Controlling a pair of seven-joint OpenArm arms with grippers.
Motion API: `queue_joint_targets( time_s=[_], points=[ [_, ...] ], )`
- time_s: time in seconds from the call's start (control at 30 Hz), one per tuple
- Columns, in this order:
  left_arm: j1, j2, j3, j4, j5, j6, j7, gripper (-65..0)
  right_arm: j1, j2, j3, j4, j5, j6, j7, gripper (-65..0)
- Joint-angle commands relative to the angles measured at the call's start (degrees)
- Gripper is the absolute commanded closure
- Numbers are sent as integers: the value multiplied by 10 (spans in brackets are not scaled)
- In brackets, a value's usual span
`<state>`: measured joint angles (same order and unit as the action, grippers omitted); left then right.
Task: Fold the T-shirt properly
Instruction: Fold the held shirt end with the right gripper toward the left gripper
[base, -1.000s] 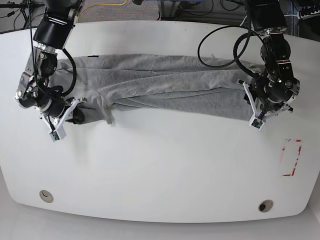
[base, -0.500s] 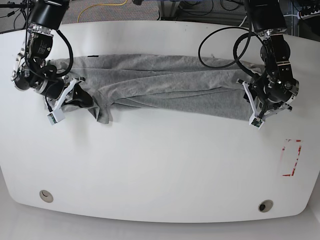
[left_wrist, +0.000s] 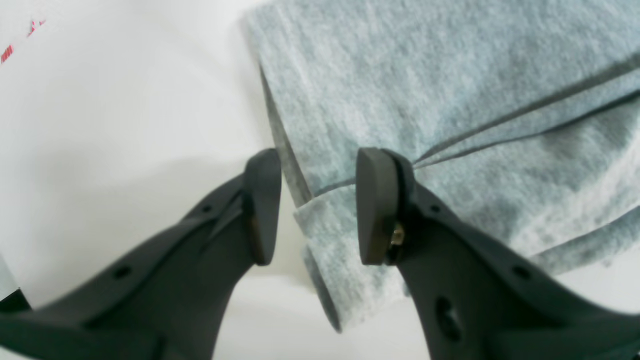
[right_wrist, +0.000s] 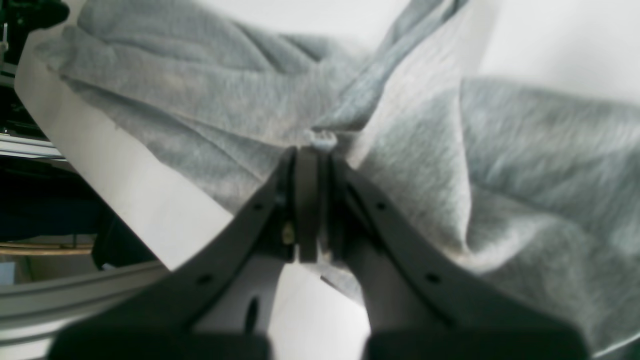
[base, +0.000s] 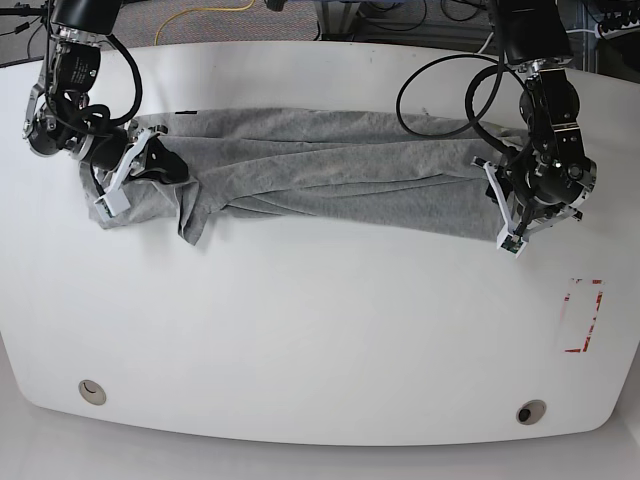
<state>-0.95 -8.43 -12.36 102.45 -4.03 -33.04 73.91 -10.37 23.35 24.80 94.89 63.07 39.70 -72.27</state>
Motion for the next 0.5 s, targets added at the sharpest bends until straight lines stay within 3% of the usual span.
queue_joint_targets(
  time_s=[0.0,0.37,0.47],
  points=[
    [-9,-3,-1,8,-1,1,-8,-222,-6,10,4,12,14,3,9,-32],
    [-8,-3,-2,8,-1,1,-8,-221,-52,11,4,70,11,3,8,-35],
    [-8,-3,-2,8,-1,2,-8,-221,-57,14,4,81,12,3,-14,-73]
  ],
)
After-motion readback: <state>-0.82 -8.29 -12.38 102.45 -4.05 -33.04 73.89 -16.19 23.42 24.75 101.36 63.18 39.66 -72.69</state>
